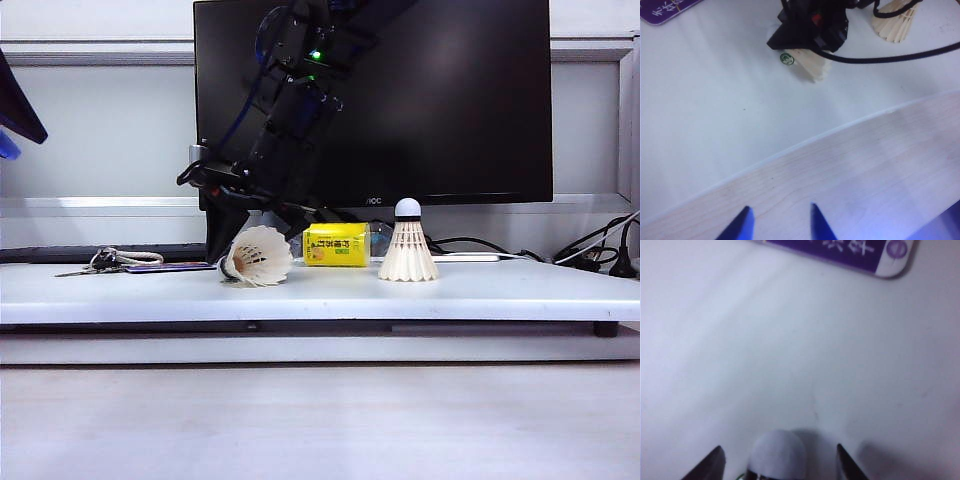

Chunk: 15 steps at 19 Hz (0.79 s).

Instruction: Stack the badminton balls on the table vertically.

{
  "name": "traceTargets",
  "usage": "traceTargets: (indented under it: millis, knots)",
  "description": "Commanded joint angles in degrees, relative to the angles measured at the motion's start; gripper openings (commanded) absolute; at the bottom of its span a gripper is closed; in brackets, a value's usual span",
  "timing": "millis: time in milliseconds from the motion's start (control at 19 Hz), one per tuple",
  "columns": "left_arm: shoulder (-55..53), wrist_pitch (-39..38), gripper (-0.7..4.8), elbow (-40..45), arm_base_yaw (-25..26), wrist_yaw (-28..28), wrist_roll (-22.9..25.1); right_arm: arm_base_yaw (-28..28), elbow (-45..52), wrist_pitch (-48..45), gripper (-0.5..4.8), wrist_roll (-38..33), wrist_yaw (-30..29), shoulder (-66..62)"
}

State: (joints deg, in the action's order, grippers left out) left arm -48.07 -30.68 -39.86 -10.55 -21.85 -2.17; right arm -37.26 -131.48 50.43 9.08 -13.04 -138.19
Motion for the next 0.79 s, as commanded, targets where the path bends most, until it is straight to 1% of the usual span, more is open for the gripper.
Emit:
traceTargets:
  millis: [53,158,263,525,788]
  knots:
    - [0.1,-0.2,1.57,-0.3,0.0,-0.2,1.2,-0.3,-0.3,0.0,2.62,0.1,0.5,-0.4]
    - [0.1,-0.8,1.57,-0.3,0.0,-0.2,1.8,-0.3,-0.3,0.6,2.41,0.1,0.7,-0.7]
    - [0.1,-1.0,1.57,-0.3,0.0,-0.2,1.8,-0.3,-0.3,1.2,2.38,0.1,0.8,-0.8]
    - [0.1,-1.0,1.57,-0.3,0.0,-0.2,1.8,-0.1,-0.3,4.7,2.38,0.2,4.0,-0.8]
    - [0.1,-1.0,1.57,-0.3,0.0,-0.2,1.8,0.2,-0.3,8.4,2.39,0.4,4.2,-0.3]
